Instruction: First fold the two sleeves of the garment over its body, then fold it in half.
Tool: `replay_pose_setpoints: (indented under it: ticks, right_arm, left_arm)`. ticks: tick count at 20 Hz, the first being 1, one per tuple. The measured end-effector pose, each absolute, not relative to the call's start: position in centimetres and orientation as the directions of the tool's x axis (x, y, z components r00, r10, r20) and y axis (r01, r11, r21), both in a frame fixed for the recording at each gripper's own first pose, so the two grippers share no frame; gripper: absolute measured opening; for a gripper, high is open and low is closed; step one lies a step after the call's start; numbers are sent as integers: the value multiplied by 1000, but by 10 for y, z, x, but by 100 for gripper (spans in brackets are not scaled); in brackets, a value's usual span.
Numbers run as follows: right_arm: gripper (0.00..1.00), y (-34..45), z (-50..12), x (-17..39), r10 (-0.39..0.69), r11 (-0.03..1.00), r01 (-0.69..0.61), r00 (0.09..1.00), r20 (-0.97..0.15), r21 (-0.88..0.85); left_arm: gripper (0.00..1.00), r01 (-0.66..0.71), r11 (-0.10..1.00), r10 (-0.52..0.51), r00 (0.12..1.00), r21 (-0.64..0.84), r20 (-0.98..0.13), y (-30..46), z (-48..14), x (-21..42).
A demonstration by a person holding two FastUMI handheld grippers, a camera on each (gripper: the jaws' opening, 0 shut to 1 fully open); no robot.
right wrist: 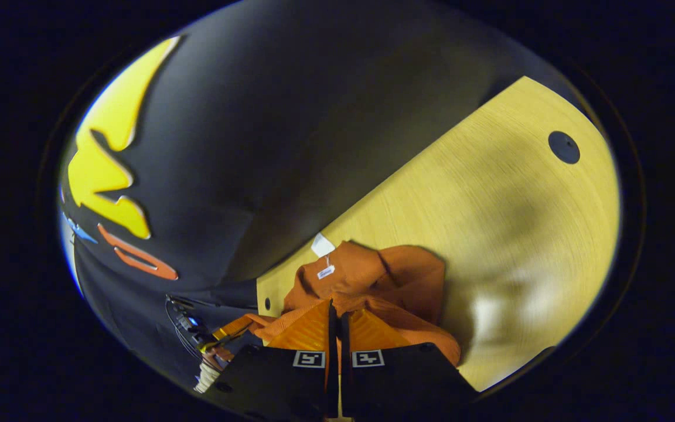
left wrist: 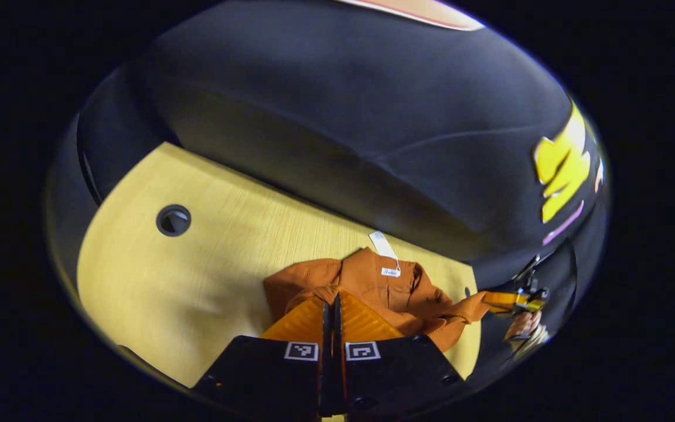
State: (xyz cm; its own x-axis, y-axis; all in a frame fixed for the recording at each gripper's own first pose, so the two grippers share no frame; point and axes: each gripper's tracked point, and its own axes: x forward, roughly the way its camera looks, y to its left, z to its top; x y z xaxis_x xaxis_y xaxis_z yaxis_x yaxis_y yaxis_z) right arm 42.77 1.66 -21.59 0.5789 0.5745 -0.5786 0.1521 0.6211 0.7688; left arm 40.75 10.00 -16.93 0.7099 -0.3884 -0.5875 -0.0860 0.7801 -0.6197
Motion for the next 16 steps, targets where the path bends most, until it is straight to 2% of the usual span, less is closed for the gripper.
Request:
replay_pose_setpoints:
  ticks: [5,7,12,16]
  right_arm:
    - [2,16,-264,458,549,536,269,610,-572,800]
    - [2,18,-277,466,536,526,293,615,-578,799]
    - [2,16,-285,471,502,455,358,653,-567,815]
    - [2,21,-285,477,447,342,418,715,-537,841]
  left_arm:
    - [3,-252,618,-379,735,-745,-563,115,-223,433]
    - [3,-271,600,-372,739,-753,-562,115,-236,438]
    - [3,-306,528,-345,775,-792,-529,113,-237,447]
    - [3,-374,360,-272,834,-855,-480,113,-232,449]
